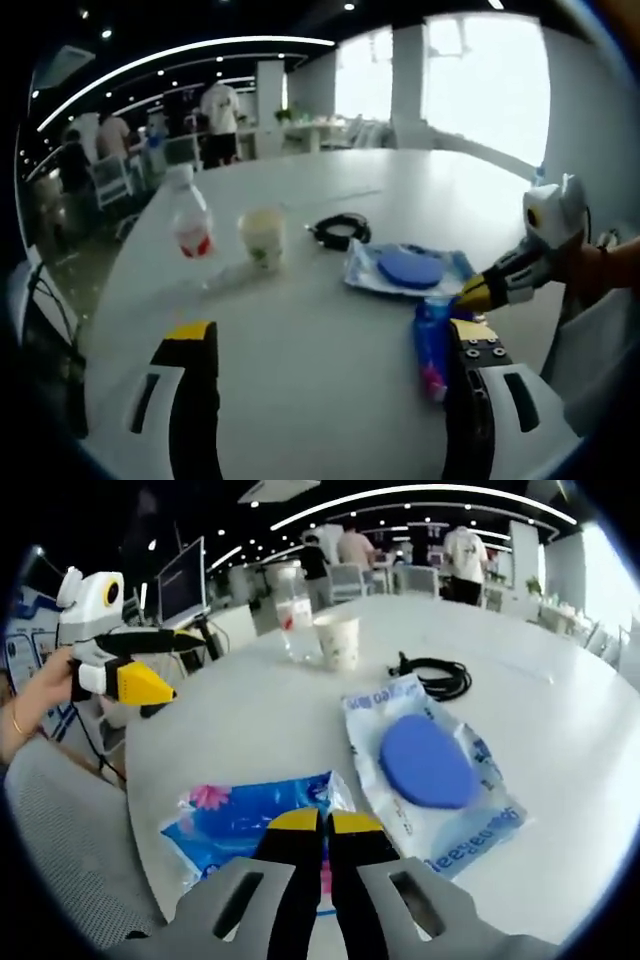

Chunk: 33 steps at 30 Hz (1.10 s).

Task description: Arrange the tabletop items into an orderly group along one side of the table until the central work area is clear of visible clutter.

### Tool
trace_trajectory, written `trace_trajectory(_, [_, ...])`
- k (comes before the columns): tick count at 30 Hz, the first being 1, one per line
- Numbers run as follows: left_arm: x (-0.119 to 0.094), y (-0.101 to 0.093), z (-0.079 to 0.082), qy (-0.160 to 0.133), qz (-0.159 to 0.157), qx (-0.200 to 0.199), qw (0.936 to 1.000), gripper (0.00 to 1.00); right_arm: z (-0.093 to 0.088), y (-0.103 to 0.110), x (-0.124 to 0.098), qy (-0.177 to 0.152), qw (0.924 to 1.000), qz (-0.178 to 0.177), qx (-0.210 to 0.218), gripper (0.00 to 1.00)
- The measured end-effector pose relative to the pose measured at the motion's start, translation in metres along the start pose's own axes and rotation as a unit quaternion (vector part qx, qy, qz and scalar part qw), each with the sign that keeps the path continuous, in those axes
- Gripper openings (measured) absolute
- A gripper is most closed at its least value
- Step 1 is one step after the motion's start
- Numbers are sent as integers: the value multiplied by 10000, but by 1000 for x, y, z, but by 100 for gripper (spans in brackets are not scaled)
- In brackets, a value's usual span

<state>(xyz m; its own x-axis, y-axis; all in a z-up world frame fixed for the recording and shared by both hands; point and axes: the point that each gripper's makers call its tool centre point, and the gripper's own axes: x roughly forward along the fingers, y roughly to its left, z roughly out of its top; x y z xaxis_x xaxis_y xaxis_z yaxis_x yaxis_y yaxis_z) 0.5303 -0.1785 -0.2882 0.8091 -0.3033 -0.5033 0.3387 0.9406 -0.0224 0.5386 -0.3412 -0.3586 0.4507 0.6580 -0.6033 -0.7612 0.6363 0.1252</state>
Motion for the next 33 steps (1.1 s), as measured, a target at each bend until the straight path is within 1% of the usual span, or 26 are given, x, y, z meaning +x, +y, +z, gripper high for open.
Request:
trace_trajectory(8, [1, -1, 0, -10, -54, 2, 10000, 92, 10, -14, -9, -63, 9997, -208, 93, 1])
trace_trajectory(11, [1, -3, -2, 65, -90, -22, 9999, 92, 14, -20, -15, -66, 9994, -331, 107, 1])
trace_trajectory(14, [2, -6, -3, 71, -149, -3, 9999, 92, 19, -29, -21, -121, 9981, -436, 406, 1])
trace_trajectory(20, [2, -9, 0, 22, -228, 15, 9997, 91, 21, -46, -33, -37, 9958, -772, 496, 1])
trace_trajectory(22, [2, -9, 0, 26, -230, 25, 9997, 91, 21, -54, -37, -7, 9939, -863, 691, 1])
trace_trajectory(25, [2, -10, 0, 12, -264, 14, 9996, 91, 23, -65, -44, 8, 9913, -1000, 856, 1])
trace_trajectory(28, [2, -15, 2, -40, -351, 1, 9994, 91, 27, -72, -49, -11, 9898, -1063, 944, 1])
trace_trajectory(33, [3, -19, 2, 7, -411, 151, 9990, 91, 35, -88, -60, -25, 9872, -1248, 996, 1])
